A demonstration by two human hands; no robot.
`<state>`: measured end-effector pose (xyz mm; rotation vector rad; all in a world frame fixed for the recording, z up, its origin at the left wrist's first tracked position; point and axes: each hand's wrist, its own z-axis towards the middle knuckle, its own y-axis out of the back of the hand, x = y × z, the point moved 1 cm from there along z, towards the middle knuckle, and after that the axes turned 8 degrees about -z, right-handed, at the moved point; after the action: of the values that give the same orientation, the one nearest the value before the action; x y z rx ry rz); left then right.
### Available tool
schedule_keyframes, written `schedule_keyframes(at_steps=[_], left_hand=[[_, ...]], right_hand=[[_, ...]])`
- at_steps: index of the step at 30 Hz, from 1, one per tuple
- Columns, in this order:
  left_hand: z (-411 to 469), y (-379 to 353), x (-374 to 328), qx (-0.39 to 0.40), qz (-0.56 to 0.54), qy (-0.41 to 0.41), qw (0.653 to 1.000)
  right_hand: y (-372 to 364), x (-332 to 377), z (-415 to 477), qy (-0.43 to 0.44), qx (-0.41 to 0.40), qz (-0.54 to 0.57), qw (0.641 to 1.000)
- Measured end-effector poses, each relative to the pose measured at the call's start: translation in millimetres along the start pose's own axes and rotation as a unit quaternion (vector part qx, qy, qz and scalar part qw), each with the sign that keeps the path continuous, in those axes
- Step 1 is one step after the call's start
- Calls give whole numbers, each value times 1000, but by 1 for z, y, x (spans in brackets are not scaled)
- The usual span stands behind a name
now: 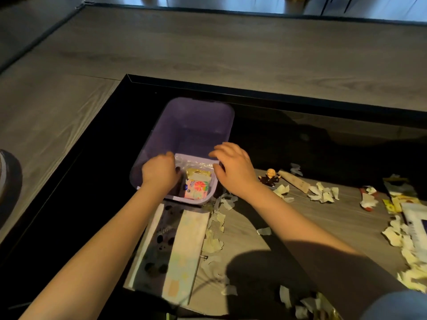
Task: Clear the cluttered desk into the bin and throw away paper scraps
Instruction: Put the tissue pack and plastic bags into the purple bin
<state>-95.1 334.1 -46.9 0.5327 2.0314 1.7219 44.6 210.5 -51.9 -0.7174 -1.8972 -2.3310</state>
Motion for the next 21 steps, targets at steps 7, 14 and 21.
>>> schedule_keyframes(at_steps=[7, 14, 21], left_hand=[[-69, 16, -60, -149, -218, -149, 953], [-81, -1, -128, -25, -293, -232, 927], [-36, -42, -175, 158, -285, -122, 937]], right_hand=[[17, -28, -57, -76, -46, 25, 996], [21, -90, -99, -240, -2, -22, 971], [26, -146, -106, -349, 94, -60, 930]])
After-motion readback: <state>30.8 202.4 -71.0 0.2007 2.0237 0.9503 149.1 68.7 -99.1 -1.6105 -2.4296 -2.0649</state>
